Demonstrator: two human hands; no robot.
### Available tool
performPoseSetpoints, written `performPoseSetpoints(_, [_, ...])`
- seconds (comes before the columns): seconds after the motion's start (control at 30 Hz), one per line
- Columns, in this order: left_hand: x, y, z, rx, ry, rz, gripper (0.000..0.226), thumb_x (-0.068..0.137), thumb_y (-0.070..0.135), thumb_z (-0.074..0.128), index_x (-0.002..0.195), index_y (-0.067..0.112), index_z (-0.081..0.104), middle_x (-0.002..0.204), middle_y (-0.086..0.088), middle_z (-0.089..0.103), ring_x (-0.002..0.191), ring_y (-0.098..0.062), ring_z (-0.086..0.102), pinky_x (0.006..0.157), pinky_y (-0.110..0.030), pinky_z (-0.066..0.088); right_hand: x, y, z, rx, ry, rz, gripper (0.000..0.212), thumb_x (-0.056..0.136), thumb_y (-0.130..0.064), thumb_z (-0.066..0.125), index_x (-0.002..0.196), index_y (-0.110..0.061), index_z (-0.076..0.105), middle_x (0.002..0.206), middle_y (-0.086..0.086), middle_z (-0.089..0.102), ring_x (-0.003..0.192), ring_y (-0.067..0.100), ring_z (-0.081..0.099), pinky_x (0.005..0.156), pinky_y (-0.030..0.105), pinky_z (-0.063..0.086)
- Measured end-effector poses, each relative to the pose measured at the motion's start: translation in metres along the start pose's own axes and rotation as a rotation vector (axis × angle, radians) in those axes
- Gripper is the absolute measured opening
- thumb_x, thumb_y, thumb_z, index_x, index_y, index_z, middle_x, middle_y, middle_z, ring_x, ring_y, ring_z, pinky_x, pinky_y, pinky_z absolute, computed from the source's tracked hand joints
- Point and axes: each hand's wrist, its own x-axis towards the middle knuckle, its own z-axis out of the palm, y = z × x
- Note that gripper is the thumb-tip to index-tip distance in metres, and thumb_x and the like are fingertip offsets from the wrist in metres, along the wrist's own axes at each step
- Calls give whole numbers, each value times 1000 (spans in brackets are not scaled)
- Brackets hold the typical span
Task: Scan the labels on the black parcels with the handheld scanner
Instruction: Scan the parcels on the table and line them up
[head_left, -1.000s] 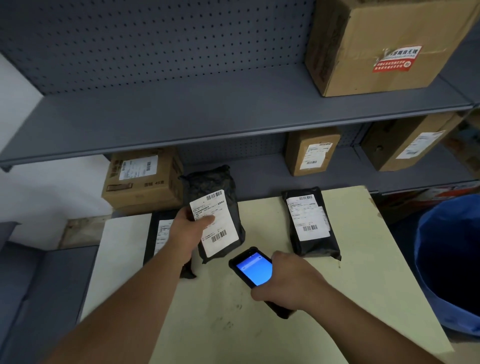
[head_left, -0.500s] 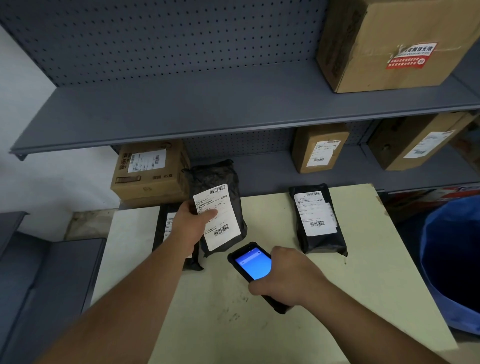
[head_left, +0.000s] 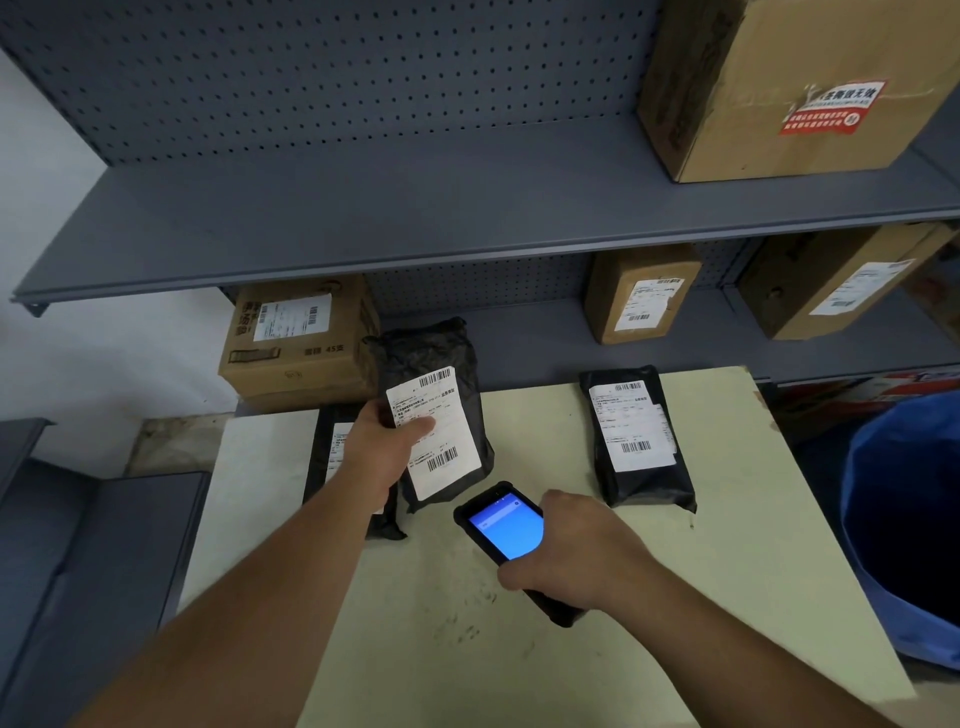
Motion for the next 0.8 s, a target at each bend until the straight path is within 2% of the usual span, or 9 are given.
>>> performPoseSetpoints(0.13, [2,-2,-1,-6,-3,-2,51,85,18,84,131,21,61,116,1,74,102,-22,73,84,-43,62,2,2,1,-9,-11,-6,56,66,-51,81,104,-21,55,98,-5,59,91,16,65,78,37,59])
performPoseSetpoints(0.27, [1,-2,-1,-16,-4,-2,48,87,16,83,129,20,61,108,5,74,95,-16,72,71,-33,57,4,3,1,-9,-8,-2,54,67,-50,81,103,-20,54,97,-6,58,88,16,62,70,32,53])
performPoseSetpoints(0.4, [4,-4,3,4,3,-13,52,86,18,83,132,18,60,114,2,74,98,-18,71,76,-36,59,5,6,-1,-4,2,-2,53,68,-49,81,104,-21,54,96,-7,57,88,16,62,71,32,52])
performPoseSetpoints(0.5, [6,-4,9,33,4,-4,50,88,20,82,132,20,59,113,3,70,101,-19,68,71,-32,55,7,11,-3,11,5,4,53,68,-49,81,104,-21,54,96,-7,57,89,16,64,73,33,55])
performPoseSetpoints(0.63, [12,-8,22,66,9,-40,51,86,24,83,131,20,61,121,-2,74,106,-25,72,87,-45,60,11,20,-8,23,16,16,53,68,-48,81,104,-20,54,96,-6,58,89,16,64,71,32,53])
performPoseSetpoints(0.8, [15,-11,44,104,-29,-64,38,89,21,81,123,19,64,111,-2,74,90,-20,71,63,-30,54,18,34,-13,45,16,52,53,68,-48,81,104,-21,54,97,-6,58,88,15,64,70,31,53])
